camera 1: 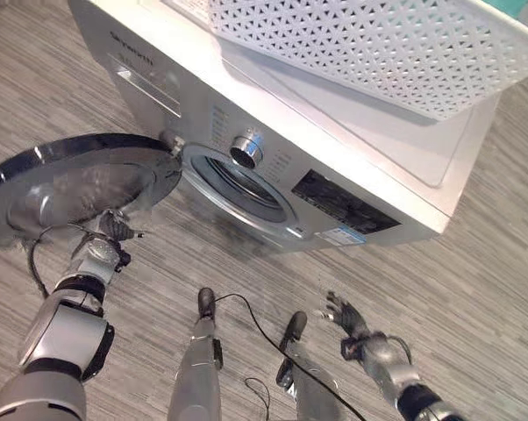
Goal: Grab the laundry basket,head to the washer,open it,put in the laundry and shut it.
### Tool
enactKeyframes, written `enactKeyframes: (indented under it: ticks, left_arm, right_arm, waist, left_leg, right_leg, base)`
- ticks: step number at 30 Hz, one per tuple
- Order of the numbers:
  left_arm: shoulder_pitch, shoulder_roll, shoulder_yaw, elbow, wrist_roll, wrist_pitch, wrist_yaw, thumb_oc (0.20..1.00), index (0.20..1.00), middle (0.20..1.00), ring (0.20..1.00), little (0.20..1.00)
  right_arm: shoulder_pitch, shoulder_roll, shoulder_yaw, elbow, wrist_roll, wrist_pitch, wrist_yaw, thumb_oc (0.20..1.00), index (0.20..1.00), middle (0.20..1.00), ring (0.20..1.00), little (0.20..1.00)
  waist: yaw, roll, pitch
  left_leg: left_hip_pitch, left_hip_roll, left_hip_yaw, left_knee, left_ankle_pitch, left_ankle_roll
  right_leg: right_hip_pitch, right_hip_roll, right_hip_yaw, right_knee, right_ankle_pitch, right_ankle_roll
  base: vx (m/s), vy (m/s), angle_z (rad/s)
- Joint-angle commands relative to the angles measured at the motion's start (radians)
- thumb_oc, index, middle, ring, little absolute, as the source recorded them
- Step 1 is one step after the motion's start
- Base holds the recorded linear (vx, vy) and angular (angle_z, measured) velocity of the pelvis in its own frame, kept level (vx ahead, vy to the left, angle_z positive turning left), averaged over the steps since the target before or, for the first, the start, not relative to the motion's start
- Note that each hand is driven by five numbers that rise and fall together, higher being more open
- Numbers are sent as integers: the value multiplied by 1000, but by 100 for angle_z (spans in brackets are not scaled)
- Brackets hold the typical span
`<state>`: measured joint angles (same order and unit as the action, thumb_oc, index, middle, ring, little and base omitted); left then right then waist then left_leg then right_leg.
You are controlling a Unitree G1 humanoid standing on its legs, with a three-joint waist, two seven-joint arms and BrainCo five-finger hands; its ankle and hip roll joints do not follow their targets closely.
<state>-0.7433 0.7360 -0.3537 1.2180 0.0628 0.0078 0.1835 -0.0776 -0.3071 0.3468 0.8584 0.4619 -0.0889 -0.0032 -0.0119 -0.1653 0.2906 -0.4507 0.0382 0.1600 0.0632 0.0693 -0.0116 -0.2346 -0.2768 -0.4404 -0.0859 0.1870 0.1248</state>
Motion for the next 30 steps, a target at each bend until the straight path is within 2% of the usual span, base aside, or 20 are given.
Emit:
enactKeyframes:
  ticks: [1,4,7,10,12,13,16,21,24,26,28,30]
  left_arm:
    - [24,49,37,2,67,-8,58,1000,1000,1000,1000,1000]
    - [113,65,105,-53,59,-20,72,1000,1000,1000,1000,1000]
    - [230,57,179,-183,53,-24,80,1000,1000,1000,1000,1000]
    - [404,-8,269,-369,18,-35,74,1000,1000,1000,1000,1000]
    - [454,-37,287,-421,10,-43,66,1000,1000,1000,1000,1000]
    - [541,-96,306,-502,-5,-55,40,1000,1000,1000,1000,1000]
    - [675,-179,303,-618,-12,-71,-44,1000,1000,1000,1000,1000]
    - [729,-225,283,-624,-38,-70,-93,1000,1000,1000,1000,1000]
    - [766,-256,273,-577,-112,-65,-146,1000,1000,1000,1000,1000]
    - [779,-257,297,-516,-160,-64,-154,1000,1000,1000,1000,1000]
    - [798,-249,332,-471,-155,-56,-148,1000,1000,1000,1000,1000]
    - [800,-258,365,-382,-143,-47,-138,1000,1000,1000,1000,1000]
  right_arm:
    - [44,-49,-72,9,0,-3,-10,1000,1000,1000,1000,1000]
    - [92,-50,-149,76,-15,3,-4,1000,1000,1000,1000,1000]
    - [137,-53,-212,101,-33,12,-1,1000,1000,1000,1000,1000]
    - [135,-52,-238,120,-55,26,9,1000,1000,1000,1000,1000]
    - [131,-52,-243,124,-62,32,14,1000,1000,1000,1000,1000]
    - [133,-46,-253,152,-91,46,27,1000,1000,1000,1000,1000]
    - [140,-34,-264,239,-149,81,53,1000,1000,1000,1000,1000]
    - [143,-25,-285,329,-173,104,54,1000,1000,1000,1000,1000]
    - [149,-37,-354,384,-149,114,27,1000,1000,1000,1000,1000]
    - [149,-76,-418,301,-105,99,4,1000,1000,1000,1000,1000]
    - [203,-133,-465,32,-158,91,-33,1000,1000,1000,1000,1000]
    - [289,-174,-585,-282,-203,87,-90,1000,1000,1000,1000,1000]
  waist:
    - [29,38,-9]
    - [11,43,-31]
    - [4,56,-52]
    - [17,68,-65]
    - [22,71,-69]
    - [32,75,-79]
    - [47,85,-105]
    - [50,92,-131]
    - [39,105,-162]
    - [22,112,-173]
    - [5,114,-177]
    - [-23,118,-185]
  left_leg:
    - [85,15,-25,-12,-110,-36]
    - [119,8,-9,-19,-123,-27]
    - [151,-4,0,-21,-136,-13]
    - [198,-5,22,-33,-147,-5]
    - [214,-7,30,-37,-150,-2]
    - [240,-11,38,-41,-160,3]
    - [274,-26,38,-39,-178,17]
    - [295,-36,38,-52,-179,25]
    - [318,-47,36,-77,-175,31]
    - [333,-53,42,-84,-175,35]
    - [348,-55,51,-85,-181,39]
    - [365,-55,63,-86,-187,42]
  right_leg:
    - [99,-99,35,46,159,137]
    - [99,-107,62,62,202,137]
    - [103,-111,89,88,192,137]
    - [111,-113,86,96,205,137]
    - [115,-113,86,97,213,137]
    - [126,-115,86,97,225,137]
    - [163,-124,73,94,248,137]
    - [181,-127,67,83,273,137]
    - [189,-127,71,78,290,137]
    - [188,-126,88,82,300,137]
    - [184,-126,108,93,299,137]
    - [180,-123,135,103,300,137]
  base:
    - [42,122,-26]
    - [56,113,-21]
    - [77,109,-28]
    - [62,76,-14]
    - [52,38,-15]
    - [74,35,-24]
    - [86,38,-13]
    - [46,11,-1]
    - [68,46,-12]
    - [34,68,-8]
    - [28,75,-22]
    - [29,63,-37]
